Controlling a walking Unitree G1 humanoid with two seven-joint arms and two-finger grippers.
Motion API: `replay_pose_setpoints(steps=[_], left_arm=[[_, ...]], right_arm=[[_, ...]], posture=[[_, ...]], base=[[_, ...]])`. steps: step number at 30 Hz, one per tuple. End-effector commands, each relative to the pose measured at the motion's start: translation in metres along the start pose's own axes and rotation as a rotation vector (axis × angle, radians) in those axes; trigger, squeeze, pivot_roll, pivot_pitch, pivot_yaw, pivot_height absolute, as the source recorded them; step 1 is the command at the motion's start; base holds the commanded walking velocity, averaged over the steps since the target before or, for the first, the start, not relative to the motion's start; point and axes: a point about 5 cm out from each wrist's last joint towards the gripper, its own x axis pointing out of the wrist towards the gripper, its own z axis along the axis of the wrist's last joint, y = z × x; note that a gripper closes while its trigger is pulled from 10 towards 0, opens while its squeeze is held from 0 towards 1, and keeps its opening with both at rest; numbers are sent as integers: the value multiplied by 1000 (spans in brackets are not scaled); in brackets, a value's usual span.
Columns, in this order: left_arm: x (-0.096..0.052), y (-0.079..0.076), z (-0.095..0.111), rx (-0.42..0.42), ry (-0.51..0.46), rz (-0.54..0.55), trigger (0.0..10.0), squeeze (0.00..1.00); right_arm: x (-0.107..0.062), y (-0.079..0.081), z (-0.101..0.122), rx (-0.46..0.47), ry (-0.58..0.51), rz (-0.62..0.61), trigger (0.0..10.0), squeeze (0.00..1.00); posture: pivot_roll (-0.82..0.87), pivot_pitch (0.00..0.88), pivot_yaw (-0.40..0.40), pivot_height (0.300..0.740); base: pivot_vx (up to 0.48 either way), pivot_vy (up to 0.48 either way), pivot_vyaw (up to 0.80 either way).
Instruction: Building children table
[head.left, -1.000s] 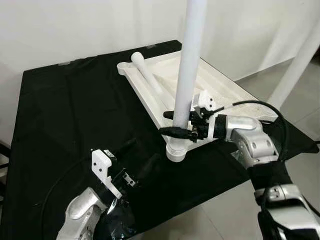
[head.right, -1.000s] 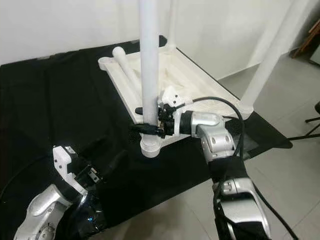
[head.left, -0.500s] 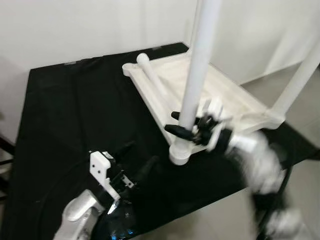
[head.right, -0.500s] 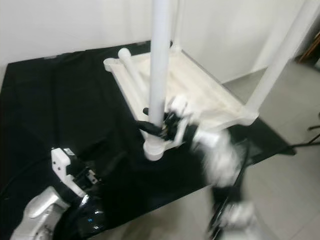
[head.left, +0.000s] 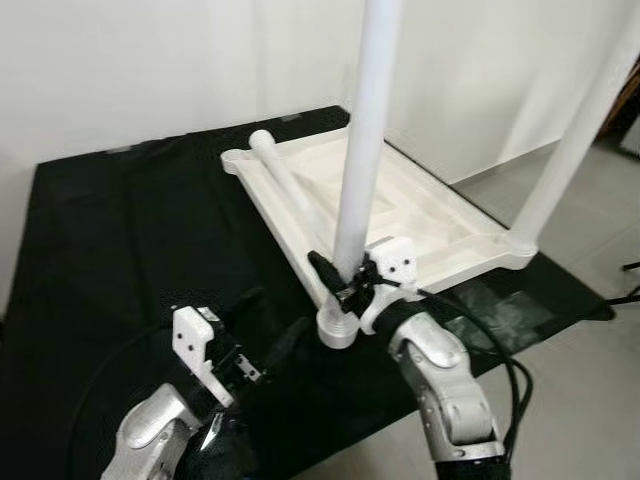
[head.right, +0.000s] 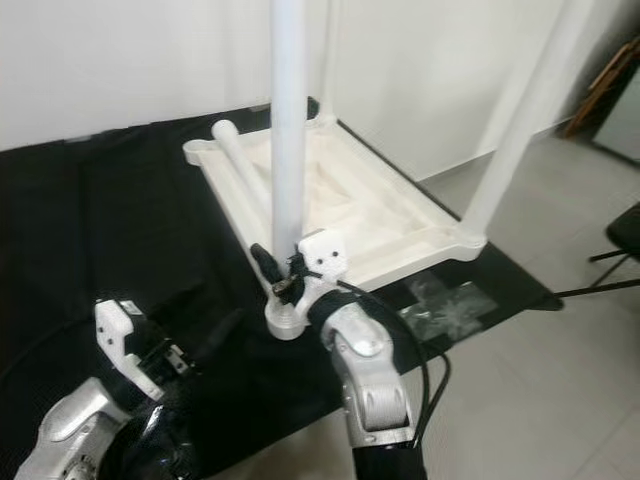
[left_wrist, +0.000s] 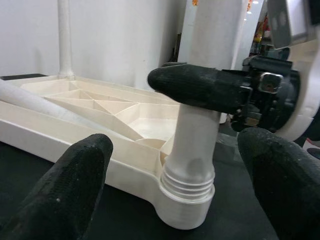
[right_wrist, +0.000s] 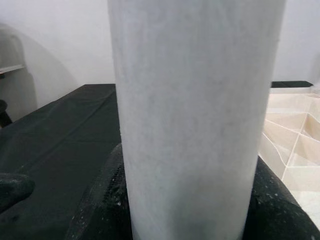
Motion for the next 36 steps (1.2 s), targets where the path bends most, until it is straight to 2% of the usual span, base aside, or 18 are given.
replay_pose_setpoints(steps=[1, 2, 4, 5, 6, 8, 9, 12, 13, 14, 15, 18, 23, 25, 26, 27, 28, 36], left_arm=[[-3, 1, -4, -10, 22, 9, 10000, 0], [-2, 1, -4, -11, 23, 8, 10000, 0], [-2, 1, -5, -11, 23, 7, 10000, 0], [-2, 1, -5, -13, 23, 6, 10000, 0], [-2, 1, -5, -13, 23, 6, 10000, 0], [0, 1, -5, -16, 23, 3, 10000, 0], [0, 1, -5, -16, 23, 3, 10000, 0], [1, 0, -6, -14, 23, 3, 10000, 0], [1, 0, -6, -13, 23, 4, 10000, 0], [1, 0, -6, -13, 23, 4, 10000, 0], [1, 0, -7, -12, 23, 4, 10000, 0], [1, 0, -7, -10, 24, 6, 10000, 0], [1, 0, -7, -9, 26, 6, 10000, 0], [1, 0, -7, -9, 26, 6, 10000, 0], [1, 0, -8, -10, 27, 5, 10000, 0], [1, 0, -8, -10, 27, 5, 10000, 0], [1, -1, -8, -10, 27, 4, 10000, 0], [0, -1, -8, -13, 27, 3, 10000, 0]], right_arm=[[-11, -3, -39, 130, 203, -38, 10000, 349], [-10, -4, -35, 142, 187, -2, 10000, 1000], [-9, -4, -32, 151, 176, 46, 10000, 1000], [-7, -3, -28, 168, 170, 131, 10000, 1000], [-7, -3, -28, 168, 170, 131, 10000, 1000], [-4, -14, -13, 145, 124, 335, 10000, 1000], [-4, -14, -13, 145, 124, 335, 10000, 1000], [2, -39, 10, -4, 107, 575, 10000, 1000], [5, -45, 16, -26, 114, 602, 10000, 894], [5, -45, 16, -26, 114, 602, 10000, 894], [9, -50, 20, -19, 129, 624, 10000, 0], [17, -60, 27, -29, 153, 692, 10000, 0], [23, -64, 33, -35, 193, 787, 10000, 0], [23, -64, 33, -35, 193, 787, 10000, 0], [24, -65, 34, -23, 194, 797, 3333, 0], [24, -65, 34, -23, 194, 797, 3333, 0], [24, -67, 34, 0, 188, 808, 0, 0], [19, -72, 28, 1, 179, 811, 0, 0]], posture=[[-58, 159, 7, 740], [-58, 159, 7, 740], [-60, 159, 7, 740], [-64, 157, 9, 740], [-64, 157, 9, 740], [-60, 150, 9, 740], [-60, 150, 9, 740], [-54, 145, 3, 740], [-50, 143, 2, 740], [-50, 143, 2, 740], [-50, 143, 2, 740], [-45, 139, 4, 740], [-39, 139, 3, 740], [-39, 139, 3, 740], [-38, 140, 2, 740], [-38, 140, 2, 740], [-35, 139, 1, 740], [-42, 142, 2, 740]], base=[[0, 0, 0], [0, 0, 0], [0, 0, 0], [0, 0, 0], [0, 0, 0], [0, 0, 0], [0, 0, 0], [0, 0, 0], [0, 0, 0], [0, 0, 0], [0, 0, 0], [0, 0, 0], [0, 0, 0], [0, 0, 0], [0, 0, 0], [0, 0, 0], [0, 0, 0], [0, 0, 0]])
